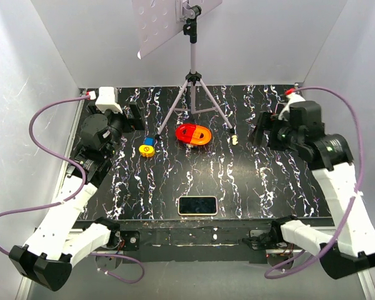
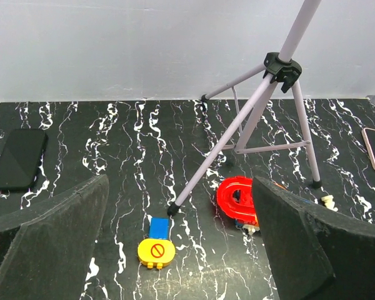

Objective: Take the phone out of the phone case
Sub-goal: Pick up the phone at the center of the board, then adjust the phone.

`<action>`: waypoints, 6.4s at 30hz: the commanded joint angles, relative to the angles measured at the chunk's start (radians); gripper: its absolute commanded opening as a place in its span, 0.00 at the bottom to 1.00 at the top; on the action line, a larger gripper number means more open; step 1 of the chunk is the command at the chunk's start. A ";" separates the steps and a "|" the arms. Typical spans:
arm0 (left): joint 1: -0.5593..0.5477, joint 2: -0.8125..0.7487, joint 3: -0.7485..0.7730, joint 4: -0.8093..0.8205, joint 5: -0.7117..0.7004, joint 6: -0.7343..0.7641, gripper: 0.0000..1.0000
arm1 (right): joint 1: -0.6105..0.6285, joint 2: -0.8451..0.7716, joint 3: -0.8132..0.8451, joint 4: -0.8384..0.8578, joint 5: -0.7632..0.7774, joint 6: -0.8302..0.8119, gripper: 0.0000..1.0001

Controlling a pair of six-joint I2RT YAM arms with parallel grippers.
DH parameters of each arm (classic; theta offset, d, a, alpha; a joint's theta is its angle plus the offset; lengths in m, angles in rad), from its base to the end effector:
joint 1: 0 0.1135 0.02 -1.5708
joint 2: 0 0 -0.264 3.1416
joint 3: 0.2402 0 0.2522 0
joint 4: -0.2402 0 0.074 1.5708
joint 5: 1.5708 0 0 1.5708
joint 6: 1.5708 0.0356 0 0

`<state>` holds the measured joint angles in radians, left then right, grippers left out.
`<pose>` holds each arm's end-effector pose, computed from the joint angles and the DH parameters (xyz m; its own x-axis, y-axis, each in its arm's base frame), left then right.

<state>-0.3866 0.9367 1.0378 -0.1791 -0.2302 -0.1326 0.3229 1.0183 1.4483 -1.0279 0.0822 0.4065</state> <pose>0.1972 -0.0715 0.4021 -0.0922 -0.1014 -0.9906 0.1455 0.9827 -0.1142 0.1617 0.0510 0.4332 -0.5899 0.2182 -0.7774 -0.0203 0.9585 0.2844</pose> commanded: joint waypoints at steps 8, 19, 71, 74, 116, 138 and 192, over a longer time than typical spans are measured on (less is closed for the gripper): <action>-0.001 -0.036 -0.007 -0.003 -0.023 -0.001 1.00 | 0.490 0.405 -0.051 0.137 -0.252 -0.454 1.00; -0.003 -0.067 -0.007 -0.014 -0.054 0.004 0.99 | 0.797 0.744 0.003 0.057 -0.223 -0.667 1.00; -0.024 -0.035 -0.016 -0.014 -0.072 -0.035 1.00 | 0.888 0.675 -0.308 0.552 0.277 -0.511 0.13; -0.023 -0.019 -0.027 0.001 -0.078 -0.041 0.99 | 0.817 0.608 -0.333 0.577 0.263 -0.453 0.01; -0.242 0.728 0.056 0.308 0.967 -0.608 0.67 | 0.384 0.100 -0.502 0.795 -0.036 0.080 0.01; -0.252 0.751 0.129 0.187 1.033 -0.562 0.00 | 0.383 0.148 -0.404 0.473 -0.134 0.089 0.82; -0.278 0.656 0.120 0.446 1.500 -0.573 0.00 | 0.048 0.006 -0.689 0.902 -1.251 0.082 0.40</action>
<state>-0.6590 1.6386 1.1152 0.2806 1.2297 -0.7235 0.3695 1.0203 0.7677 -0.1688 -1.0393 0.5358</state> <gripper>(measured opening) 0.128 0.434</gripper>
